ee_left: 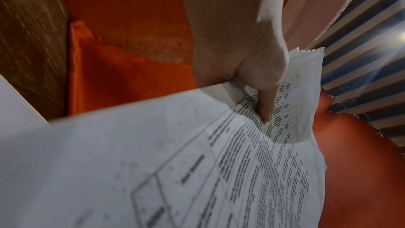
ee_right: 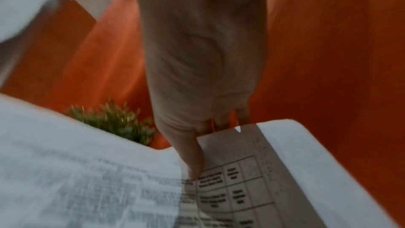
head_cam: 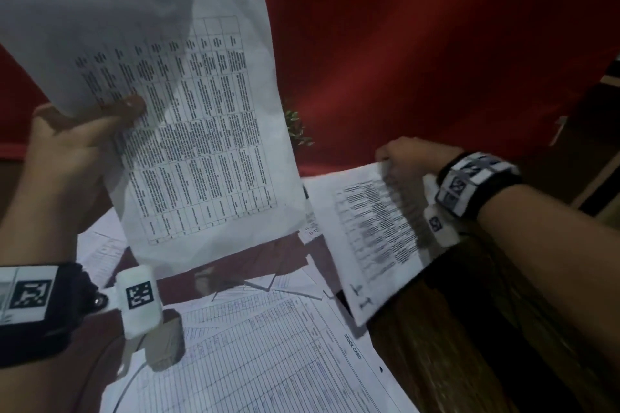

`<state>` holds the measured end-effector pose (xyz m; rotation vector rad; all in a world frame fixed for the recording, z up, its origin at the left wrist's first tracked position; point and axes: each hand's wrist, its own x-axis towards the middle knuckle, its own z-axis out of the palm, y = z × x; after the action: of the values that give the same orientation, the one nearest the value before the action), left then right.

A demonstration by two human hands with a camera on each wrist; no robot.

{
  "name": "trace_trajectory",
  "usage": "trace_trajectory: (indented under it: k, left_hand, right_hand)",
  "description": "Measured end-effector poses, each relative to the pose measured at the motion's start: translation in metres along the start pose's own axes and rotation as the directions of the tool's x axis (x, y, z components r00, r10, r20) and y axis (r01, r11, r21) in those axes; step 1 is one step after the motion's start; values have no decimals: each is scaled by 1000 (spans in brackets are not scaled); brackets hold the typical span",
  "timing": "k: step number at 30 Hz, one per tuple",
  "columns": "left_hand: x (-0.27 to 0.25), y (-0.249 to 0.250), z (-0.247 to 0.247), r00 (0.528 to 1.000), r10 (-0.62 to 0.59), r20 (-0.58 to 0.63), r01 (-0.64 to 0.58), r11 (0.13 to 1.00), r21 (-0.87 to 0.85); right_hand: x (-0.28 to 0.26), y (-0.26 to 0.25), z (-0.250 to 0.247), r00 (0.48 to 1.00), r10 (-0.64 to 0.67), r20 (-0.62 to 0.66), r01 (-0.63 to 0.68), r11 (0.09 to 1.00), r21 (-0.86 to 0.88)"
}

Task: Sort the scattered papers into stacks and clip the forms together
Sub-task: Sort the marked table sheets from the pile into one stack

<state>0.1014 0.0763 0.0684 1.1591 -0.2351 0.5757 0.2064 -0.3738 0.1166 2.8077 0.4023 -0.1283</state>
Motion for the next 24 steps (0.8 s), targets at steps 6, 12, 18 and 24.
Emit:
trace_trajectory:
  k: [6,12,18,24]
  left_hand:
    - [8,-6,-14,999,28,-45,-28,1000,5]
    - [8,-6,-27,999,-16,-41,14,999,-40]
    - [-6,-1,-2,995,76,-59,-73,997,40]
    - [-3,1,-7,995,60,-80,-53,996,77]
  right_hand:
    - [50,-44,74,999,-41,-21,39,994,-101]
    - [79,-92,82,957,-260,129,164,851,499]
    - [89,-107,85,920,-345,183,255,886,387]
    - [87,-103,83,958,-262,114,233,948,219]
